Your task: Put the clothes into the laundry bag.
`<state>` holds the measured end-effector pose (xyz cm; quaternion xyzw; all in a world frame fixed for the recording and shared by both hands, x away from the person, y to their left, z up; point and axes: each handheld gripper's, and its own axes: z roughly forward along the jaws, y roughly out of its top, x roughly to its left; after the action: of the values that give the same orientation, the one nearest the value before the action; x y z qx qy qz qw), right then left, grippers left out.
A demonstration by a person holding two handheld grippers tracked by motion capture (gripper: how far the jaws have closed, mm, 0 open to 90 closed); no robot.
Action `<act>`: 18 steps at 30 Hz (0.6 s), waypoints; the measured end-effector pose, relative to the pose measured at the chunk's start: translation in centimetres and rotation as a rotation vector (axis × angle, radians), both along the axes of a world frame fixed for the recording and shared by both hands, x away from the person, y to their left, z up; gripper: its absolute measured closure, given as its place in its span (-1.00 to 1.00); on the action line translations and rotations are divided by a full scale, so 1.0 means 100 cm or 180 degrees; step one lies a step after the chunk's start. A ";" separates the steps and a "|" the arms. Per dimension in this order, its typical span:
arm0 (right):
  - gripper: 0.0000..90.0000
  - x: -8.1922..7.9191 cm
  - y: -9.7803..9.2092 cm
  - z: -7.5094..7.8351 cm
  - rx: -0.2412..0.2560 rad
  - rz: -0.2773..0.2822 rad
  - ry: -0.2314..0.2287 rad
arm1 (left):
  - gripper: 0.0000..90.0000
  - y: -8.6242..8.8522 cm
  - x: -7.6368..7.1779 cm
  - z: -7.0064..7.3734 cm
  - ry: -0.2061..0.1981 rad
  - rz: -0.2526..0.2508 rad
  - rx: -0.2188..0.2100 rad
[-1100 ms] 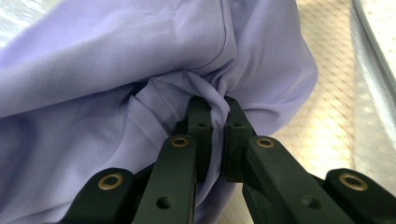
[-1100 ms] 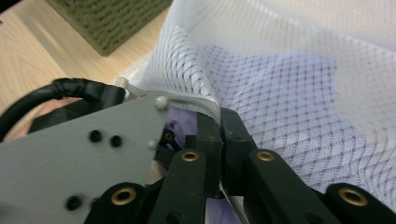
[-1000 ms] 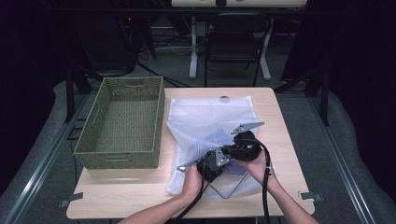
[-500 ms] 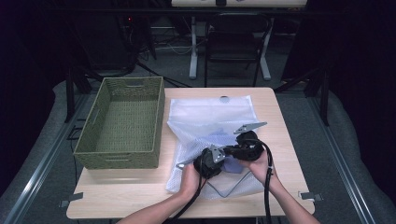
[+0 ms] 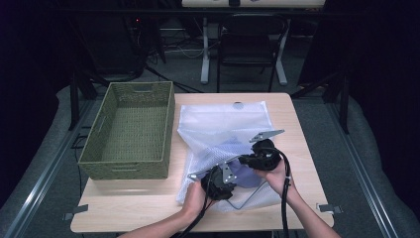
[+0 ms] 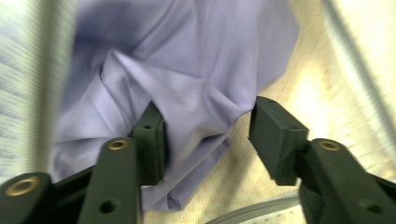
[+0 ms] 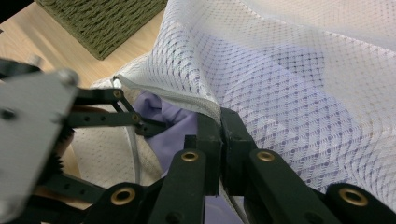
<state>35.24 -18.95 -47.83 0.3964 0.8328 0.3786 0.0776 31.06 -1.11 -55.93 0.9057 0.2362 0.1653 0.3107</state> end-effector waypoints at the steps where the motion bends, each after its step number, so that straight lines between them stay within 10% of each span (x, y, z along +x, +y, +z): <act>1: 0.96 0.000 0.000 0.000 0.0000 0.0004 0.0009 | 0.23 0.000 0.002 -0.005 -0.0017 0.0022 0.0035; 10: 0.96 -0.007 0.001 0.009 0.0043 0.0027 -0.0065 | 0.86 0.000 0.021 -0.013 -0.0131 0.0263 -0.0062; 18: 0.96 -0.003 -0.001 0.001 -0.0016 0.0008 0.0006 | 0.41 0.001 0.019 -0.009 0.0022 0.0207 -0.0189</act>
<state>34.91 -19.01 -47.73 0.3955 0.8343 0.3762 0.0773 32.99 -1.05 -56.88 0.8885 0.2714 0.1651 0.3310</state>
